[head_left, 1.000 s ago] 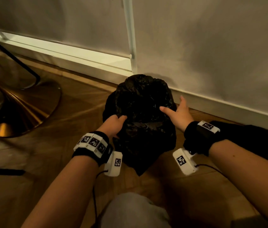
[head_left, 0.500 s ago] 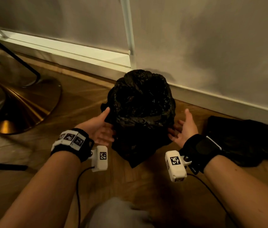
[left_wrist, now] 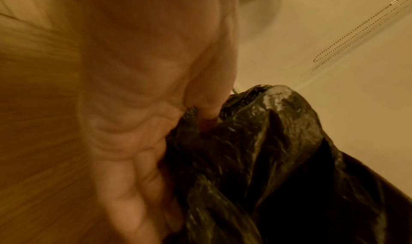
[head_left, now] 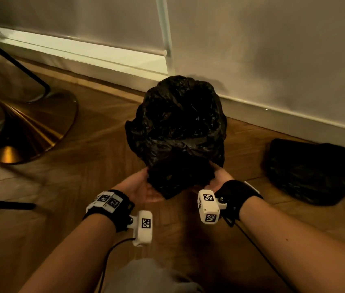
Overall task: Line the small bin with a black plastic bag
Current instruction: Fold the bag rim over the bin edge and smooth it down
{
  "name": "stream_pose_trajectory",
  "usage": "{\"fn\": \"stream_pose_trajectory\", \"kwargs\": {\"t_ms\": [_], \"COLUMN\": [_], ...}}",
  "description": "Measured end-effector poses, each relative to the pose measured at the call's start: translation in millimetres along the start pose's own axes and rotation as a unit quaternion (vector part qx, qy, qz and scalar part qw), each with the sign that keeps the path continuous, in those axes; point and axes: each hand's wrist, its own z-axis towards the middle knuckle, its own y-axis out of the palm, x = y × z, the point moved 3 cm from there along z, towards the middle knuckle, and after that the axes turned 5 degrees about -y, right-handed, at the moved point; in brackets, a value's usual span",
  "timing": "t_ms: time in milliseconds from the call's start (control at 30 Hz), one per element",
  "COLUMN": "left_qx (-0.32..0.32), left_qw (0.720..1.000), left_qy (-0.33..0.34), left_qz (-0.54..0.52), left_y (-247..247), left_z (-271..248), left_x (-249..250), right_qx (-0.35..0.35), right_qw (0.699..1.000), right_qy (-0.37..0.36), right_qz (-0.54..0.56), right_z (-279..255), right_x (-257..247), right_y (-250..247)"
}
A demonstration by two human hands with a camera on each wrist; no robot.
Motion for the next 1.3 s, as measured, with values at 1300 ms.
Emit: {"fn": "stream_pose_trajectory", "kwargs": {"t_ms": [1300], "left_qx": [-0.001], "left_qw": [0.998], "left_qy": [0.069], "left_qz": [0.015], "left_y": [39.8], "left_z": [-68.2], "left_x": [38.1], "right_qx": [-0.086], "right_qw": [0.993], "right_qy": [-0.058], "right_qz": [0.061], "right_z": [-51.1], "right_x": [-31.8], "right_y": [27.0]}}
